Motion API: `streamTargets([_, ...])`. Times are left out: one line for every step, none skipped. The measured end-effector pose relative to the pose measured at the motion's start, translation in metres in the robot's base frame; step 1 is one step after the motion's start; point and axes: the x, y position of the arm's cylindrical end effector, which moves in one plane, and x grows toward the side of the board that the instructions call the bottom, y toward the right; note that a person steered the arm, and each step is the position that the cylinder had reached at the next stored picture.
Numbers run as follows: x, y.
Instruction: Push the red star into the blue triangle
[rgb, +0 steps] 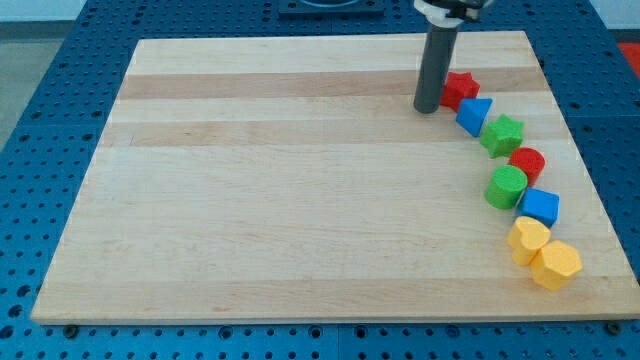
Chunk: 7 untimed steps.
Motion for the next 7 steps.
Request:
streamTargets([-0.026, -0.008])
streamTargets([-0.050, 0.007])
streamTargets([-0.050, 0.022])
streamTargets([-0.046, 0.028])
streamTargets([-0.033, 0.029])
streamTargets([-0.024, 0.029])
streamTargets([-0.024, 0.029])
